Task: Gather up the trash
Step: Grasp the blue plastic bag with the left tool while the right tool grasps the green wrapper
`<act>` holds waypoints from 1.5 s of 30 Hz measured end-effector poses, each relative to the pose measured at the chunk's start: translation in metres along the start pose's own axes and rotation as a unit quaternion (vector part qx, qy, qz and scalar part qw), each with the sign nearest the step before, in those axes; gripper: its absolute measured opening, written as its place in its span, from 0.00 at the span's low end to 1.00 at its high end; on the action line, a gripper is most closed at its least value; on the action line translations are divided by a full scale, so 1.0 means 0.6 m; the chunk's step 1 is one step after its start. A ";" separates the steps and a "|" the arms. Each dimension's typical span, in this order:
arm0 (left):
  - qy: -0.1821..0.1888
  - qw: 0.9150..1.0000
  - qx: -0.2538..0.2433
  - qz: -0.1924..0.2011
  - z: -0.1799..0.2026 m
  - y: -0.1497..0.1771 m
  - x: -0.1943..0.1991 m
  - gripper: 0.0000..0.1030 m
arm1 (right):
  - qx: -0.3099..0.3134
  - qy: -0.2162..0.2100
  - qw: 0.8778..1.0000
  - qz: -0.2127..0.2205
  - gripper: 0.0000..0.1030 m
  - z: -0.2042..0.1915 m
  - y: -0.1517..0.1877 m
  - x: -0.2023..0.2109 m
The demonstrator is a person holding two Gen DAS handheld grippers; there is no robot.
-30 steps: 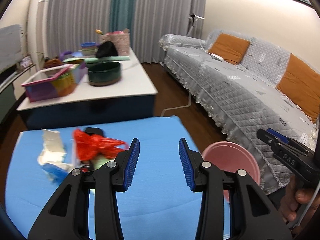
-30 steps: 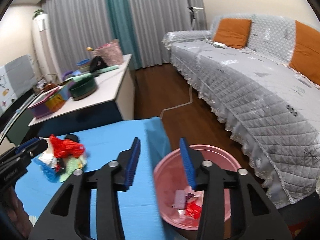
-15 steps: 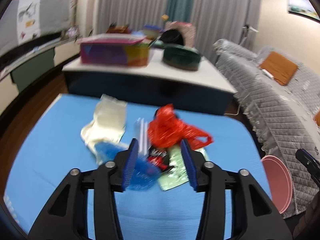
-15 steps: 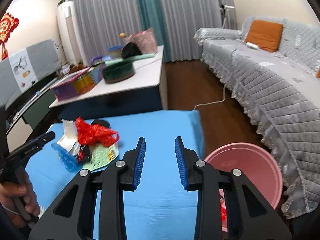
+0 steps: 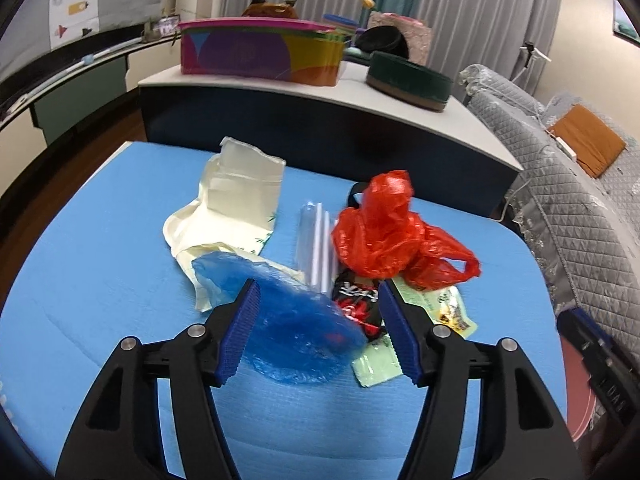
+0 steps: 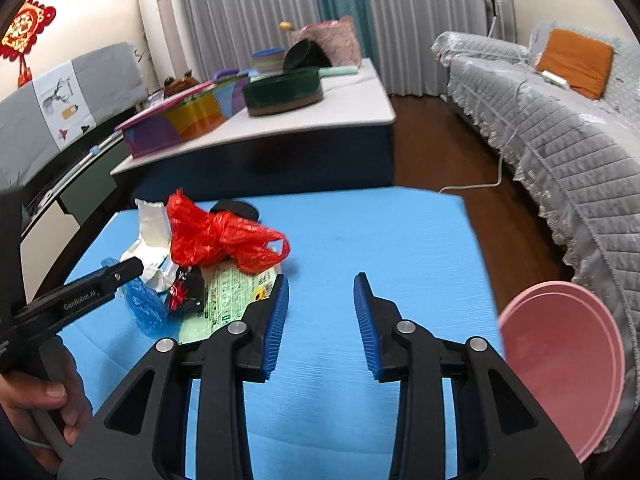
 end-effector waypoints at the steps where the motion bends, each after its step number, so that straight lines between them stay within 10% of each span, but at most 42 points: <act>1: -0.003 1.000 0.003 -0.003 -0.004 0.000 -0.003 0.59 | 0.003 -0.002 1.000 -0.004 0.37 -0.005 0.003 -0.009; 6: -0.014 1.000 0.007 -0.014 -0.013 0.002 -0.017 0.54 | 0.011 -0.015 1.000 -0.022 0.41 -0.030 0.015 -0.042; 13: -0.009 0.999 0.008 -0.032 -0.021 0.003 -0.023 0.06 | 0.001 -0.035 0.998 -0.059 0.42 -0.057 0.025 -0.093; 21: -0.005 0.999 0.013 -0.033 -0.029 -0.001 -0.020 0.04 | -0.022 -0.042 0.994 -0.096 0.40 -0.071 0.033 -0.142; 26: -0.001 0.999 0.009 -0.032 -0.023 -0.002 -0.021 0.04 | -0.008 -0.054 0.994 -0.099 0.14 -0.087 0.039 -0.143; 45: 0.016 1.000 -0.024 0.006 0.001 -0.015 0.043 0.02 | 0.009 -0.050 0.998 -0.021 0.01 -0.069 0.002 -0.016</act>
Point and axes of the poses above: each gripper's, at about its wrist camera, not at the fingertips, and x roughly against the way its jaws point, z to its right, y to its underside, the point moved 2 cm from there along -x, roughly the way its jaws point, and after that the axes turned 13 degrees about y, right-handed, at the moved point
